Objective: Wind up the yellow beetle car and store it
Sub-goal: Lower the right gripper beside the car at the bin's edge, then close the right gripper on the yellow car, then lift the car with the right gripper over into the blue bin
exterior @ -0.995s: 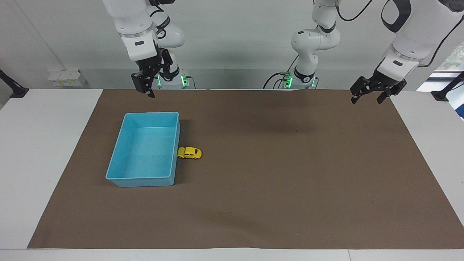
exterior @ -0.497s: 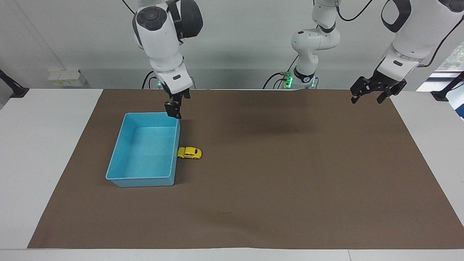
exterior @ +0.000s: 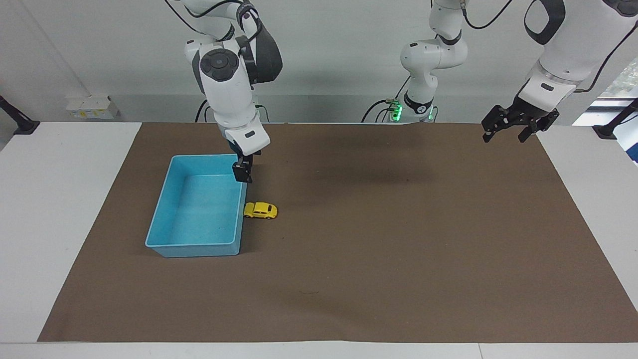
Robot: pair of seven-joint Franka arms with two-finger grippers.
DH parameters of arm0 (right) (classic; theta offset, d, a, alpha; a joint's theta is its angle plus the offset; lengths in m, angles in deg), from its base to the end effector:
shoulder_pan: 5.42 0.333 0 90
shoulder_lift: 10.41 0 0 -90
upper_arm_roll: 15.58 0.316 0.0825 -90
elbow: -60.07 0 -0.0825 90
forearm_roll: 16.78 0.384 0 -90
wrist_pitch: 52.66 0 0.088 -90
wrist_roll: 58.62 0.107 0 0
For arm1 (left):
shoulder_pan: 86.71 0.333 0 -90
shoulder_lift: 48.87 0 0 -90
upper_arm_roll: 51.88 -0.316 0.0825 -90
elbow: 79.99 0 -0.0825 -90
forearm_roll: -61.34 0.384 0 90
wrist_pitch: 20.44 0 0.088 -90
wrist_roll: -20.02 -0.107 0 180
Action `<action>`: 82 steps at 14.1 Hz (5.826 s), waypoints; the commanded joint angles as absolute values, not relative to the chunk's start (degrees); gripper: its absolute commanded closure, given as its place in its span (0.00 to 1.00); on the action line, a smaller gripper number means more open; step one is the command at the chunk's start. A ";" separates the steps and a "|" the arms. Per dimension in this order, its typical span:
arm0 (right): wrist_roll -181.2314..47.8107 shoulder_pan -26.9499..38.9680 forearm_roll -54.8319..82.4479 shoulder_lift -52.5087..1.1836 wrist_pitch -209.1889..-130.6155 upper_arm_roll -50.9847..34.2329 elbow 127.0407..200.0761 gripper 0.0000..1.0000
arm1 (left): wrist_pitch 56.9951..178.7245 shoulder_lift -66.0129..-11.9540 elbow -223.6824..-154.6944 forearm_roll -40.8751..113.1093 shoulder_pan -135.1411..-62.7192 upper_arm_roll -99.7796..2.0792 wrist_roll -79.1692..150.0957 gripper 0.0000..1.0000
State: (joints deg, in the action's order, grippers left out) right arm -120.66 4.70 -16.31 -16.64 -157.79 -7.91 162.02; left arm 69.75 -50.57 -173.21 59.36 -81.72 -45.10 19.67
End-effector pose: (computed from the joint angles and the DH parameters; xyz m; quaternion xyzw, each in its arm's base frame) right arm 0.5614 0.1780 0.4858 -0.7676 -0.6403 0.0200 0.0202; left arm 0.5443 -0.0217 0.6145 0.9996 -0.0184 -0.0119 0.0154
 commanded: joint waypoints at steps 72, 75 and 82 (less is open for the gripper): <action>-121.46 6.45 -20.47 -23.86 -161.75 -7.67 159.04 0.92 | 69.39 -51.94 -174.30 58.62 -80.91 -44.76 19.67 0.00; -121.64 5.22 -20.47 -22.63 -159.62 -8.10 158.86 0.92 | 69.39 -51.94 -174.30 58.62 -80.91 -44.76 19.58 0.00; -135.07 -2.07 -21.00 -21.92 -156.81 -8.28 159.38 0.92 | 69.39 -51.94 -174.30 58.62 -80.91 -44.76 19.67 0.00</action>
State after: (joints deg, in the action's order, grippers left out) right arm -130.78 -0.16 -21.59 -22.70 -158.46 -8.67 158.97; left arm 69.75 -50.57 -173.21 59.36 -81.72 -45.10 19.67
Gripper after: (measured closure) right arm 0.608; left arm 0.000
